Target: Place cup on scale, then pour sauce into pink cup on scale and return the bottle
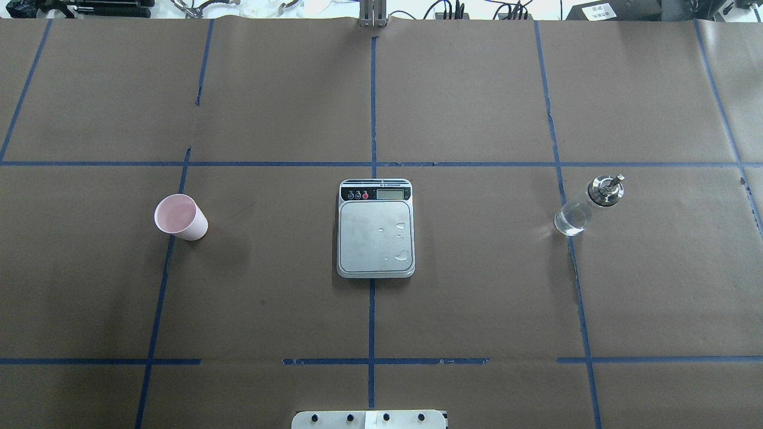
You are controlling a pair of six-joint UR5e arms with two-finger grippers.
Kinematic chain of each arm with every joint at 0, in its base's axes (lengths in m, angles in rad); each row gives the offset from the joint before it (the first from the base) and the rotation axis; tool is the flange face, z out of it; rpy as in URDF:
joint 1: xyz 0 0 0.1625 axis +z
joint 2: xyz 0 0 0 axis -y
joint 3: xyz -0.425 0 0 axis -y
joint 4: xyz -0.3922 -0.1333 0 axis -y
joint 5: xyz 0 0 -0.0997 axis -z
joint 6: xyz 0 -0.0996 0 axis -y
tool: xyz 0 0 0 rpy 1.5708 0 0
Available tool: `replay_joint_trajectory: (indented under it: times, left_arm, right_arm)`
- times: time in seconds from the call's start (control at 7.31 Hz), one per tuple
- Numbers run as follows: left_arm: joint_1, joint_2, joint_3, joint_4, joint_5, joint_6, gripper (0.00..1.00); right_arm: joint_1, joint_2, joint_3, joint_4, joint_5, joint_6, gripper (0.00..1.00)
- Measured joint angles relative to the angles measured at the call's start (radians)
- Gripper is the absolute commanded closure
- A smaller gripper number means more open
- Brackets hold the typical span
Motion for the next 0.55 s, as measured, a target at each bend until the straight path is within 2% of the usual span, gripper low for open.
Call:
replay_joint_trajectory:
  times: [0.55]
  left_arm:
    - [0.03, -0.008, -0.246, 0.005, 0.047, -0.1, 0.0]
  right_arm:
    - [0.0, 0.0, 0.006, 0.0, 0.004, 0.001, 0.0]
